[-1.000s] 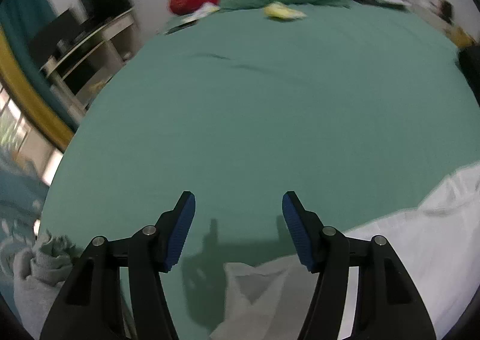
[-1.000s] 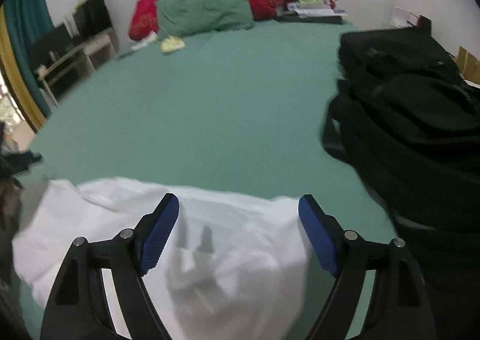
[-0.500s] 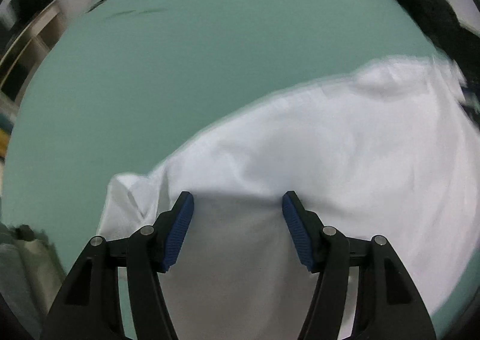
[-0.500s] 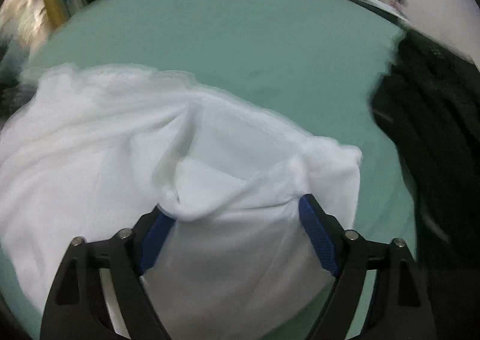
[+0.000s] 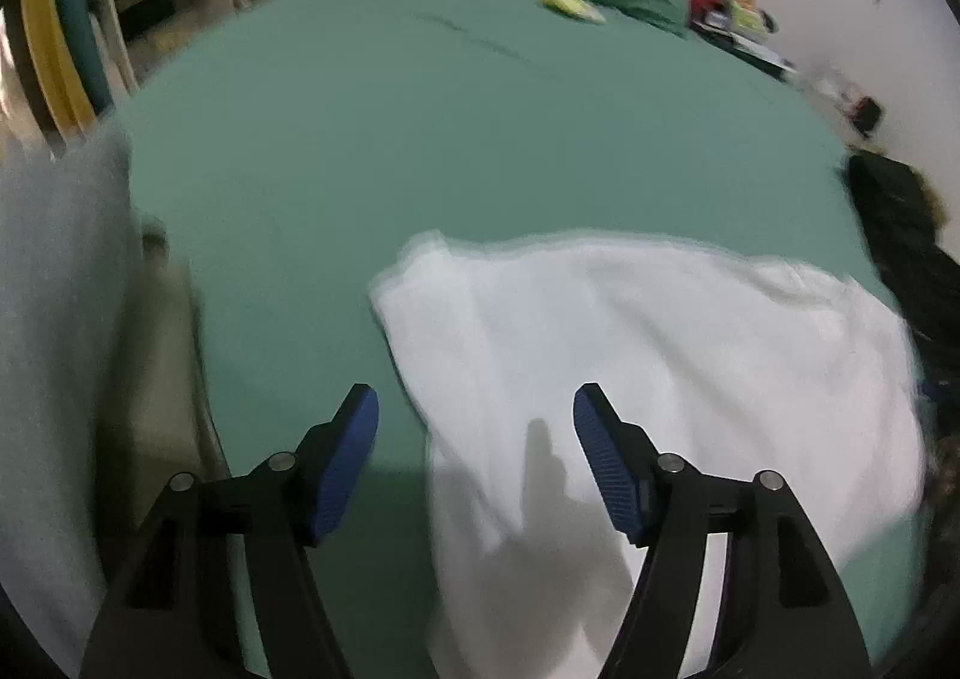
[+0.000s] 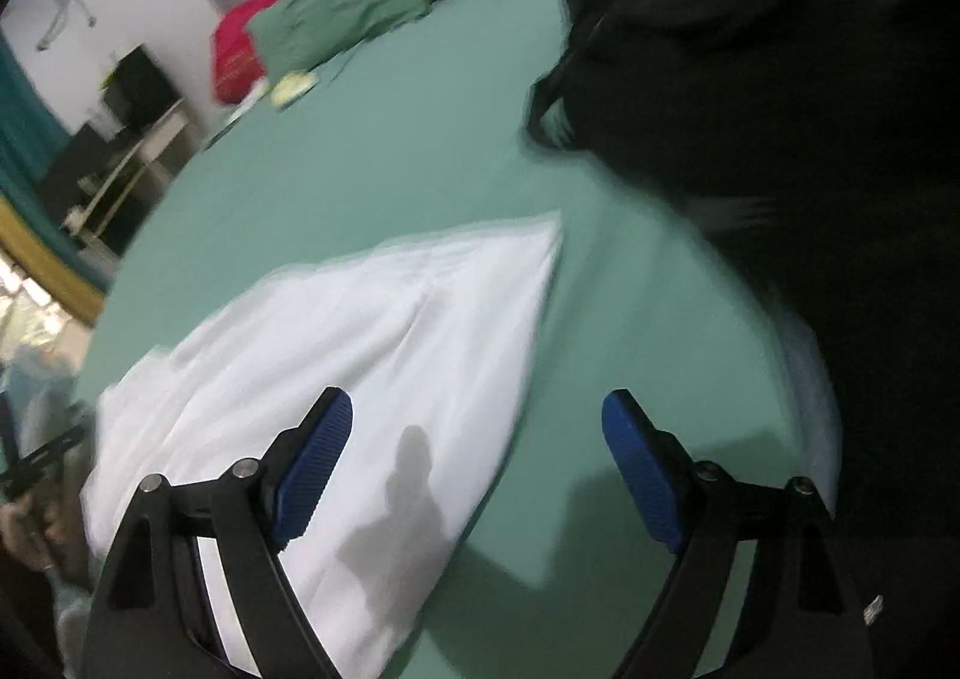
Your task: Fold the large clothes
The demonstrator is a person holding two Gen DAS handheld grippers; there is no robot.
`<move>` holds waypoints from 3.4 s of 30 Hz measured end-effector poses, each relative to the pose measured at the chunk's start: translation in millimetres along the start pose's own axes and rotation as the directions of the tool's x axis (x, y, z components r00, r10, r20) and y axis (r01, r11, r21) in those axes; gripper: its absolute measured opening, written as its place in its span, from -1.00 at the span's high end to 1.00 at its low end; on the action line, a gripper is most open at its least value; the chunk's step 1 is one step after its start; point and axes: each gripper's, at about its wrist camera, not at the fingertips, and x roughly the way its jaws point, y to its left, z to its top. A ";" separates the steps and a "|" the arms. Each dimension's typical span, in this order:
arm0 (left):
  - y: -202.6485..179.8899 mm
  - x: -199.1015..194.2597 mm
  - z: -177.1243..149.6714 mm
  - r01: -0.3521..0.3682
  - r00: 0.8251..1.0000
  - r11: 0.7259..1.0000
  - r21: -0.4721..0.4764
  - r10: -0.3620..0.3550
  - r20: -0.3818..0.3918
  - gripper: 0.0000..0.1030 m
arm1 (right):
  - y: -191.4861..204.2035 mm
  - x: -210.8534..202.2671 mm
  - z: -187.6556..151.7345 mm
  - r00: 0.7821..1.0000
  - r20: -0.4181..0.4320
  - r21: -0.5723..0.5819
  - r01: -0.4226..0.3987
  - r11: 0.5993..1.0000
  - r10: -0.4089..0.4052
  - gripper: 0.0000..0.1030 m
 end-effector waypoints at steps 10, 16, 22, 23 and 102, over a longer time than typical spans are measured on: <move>-12.8 12.8 -75.5 0.003 1.000 0.999 0.036 -0.002 -0.028 0.56 | 51.2 12.4 -88.2 0.944 -0.175 -0.031 -0.290 0.956 0.281 0.80; -2.4 -25.0 -65.5 -0.030 1.000 0.999 -0.033 0.030 0.007 0.92 | 40.4 -23.7 -76.0 0.947 -0.118 -0.100 -0.309 0.946 0.297 0.83; 3.2 -79.5 -107.7 -0.045 0.999 0.998 -0.039 0.045 -0.004 0.92 | 24.0 -88.7 -106.2 0.947 -0.104 -0.154 -0.317 0.936 0.304 0.84; 11.7 -85.6 -113.4 -0.045 0.999 0.998 -0.034 0.045 -0.023 0.92 | 17.1 -93.1 -112.3 0.952 -0.128 -0.171 -0.299 0.939 0.279 0.84; -205.3 -23.1 -161.7 0.149 0.989 0.972 0.180 -0.147 -0.024 -0.10 | -3.0 -36.2 -125.1 0.949 -0.056 0.136 -0.299 0.944 0.309 -0.50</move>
